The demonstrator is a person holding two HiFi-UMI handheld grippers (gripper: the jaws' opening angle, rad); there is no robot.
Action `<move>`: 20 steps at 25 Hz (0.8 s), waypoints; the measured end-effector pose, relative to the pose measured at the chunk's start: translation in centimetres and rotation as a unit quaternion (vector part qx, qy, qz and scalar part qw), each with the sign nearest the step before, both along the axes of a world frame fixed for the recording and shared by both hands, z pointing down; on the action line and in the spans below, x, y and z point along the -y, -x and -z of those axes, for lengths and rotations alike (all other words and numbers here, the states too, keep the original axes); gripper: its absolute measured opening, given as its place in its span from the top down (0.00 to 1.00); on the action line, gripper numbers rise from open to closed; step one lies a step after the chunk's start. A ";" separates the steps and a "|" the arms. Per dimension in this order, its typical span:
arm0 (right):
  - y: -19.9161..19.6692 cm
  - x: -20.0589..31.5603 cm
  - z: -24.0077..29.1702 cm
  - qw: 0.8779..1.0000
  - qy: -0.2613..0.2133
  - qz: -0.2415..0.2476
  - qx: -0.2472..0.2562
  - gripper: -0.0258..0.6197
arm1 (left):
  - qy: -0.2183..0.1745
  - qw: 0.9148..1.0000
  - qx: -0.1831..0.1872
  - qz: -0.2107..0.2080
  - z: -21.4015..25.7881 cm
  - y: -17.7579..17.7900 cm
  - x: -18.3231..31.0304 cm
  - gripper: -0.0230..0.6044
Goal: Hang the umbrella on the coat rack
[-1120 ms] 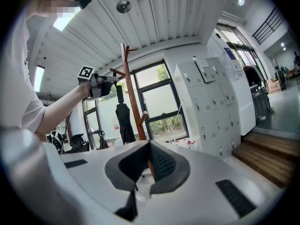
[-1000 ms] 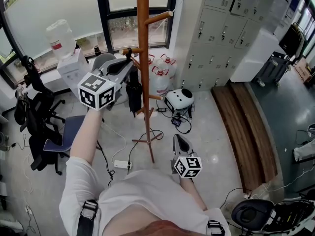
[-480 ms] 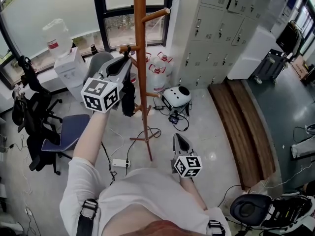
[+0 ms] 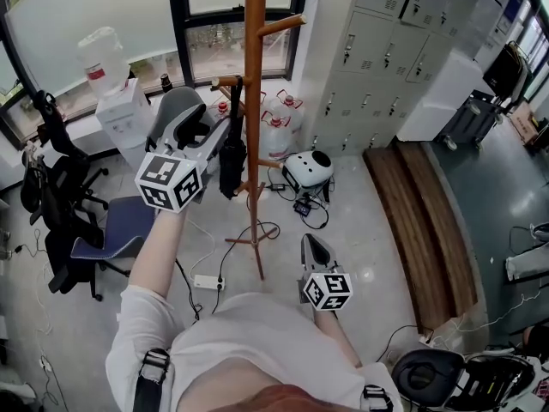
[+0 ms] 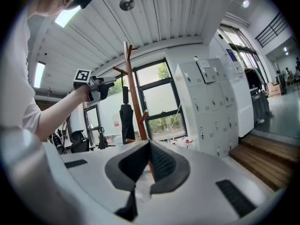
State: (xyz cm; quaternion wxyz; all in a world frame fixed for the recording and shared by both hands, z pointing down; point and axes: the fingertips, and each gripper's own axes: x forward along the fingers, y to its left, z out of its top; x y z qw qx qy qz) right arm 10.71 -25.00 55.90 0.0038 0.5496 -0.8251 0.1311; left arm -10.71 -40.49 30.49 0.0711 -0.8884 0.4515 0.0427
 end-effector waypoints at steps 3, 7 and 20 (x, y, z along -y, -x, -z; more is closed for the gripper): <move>0.3 -0.2 0.1 1.000 -0.001 0.002 -0.007 0.95 | -0.010 1.000 0.016 0.002 -0.9 0.7 -1.7 0.61; 0.2 -0.1 0.1 1.000 -0.001 0.006 -0.017 0.95 | -0.031 0.999 0.038 0.017 -2.7 1.4 -4.1 0.61; 1.0 1.0 1.5 1.000 -0.015 0.018 -0.006 0.95 | -0.008 0.995 -0.048 0.089 -14.6 3.8 -11.9 0.95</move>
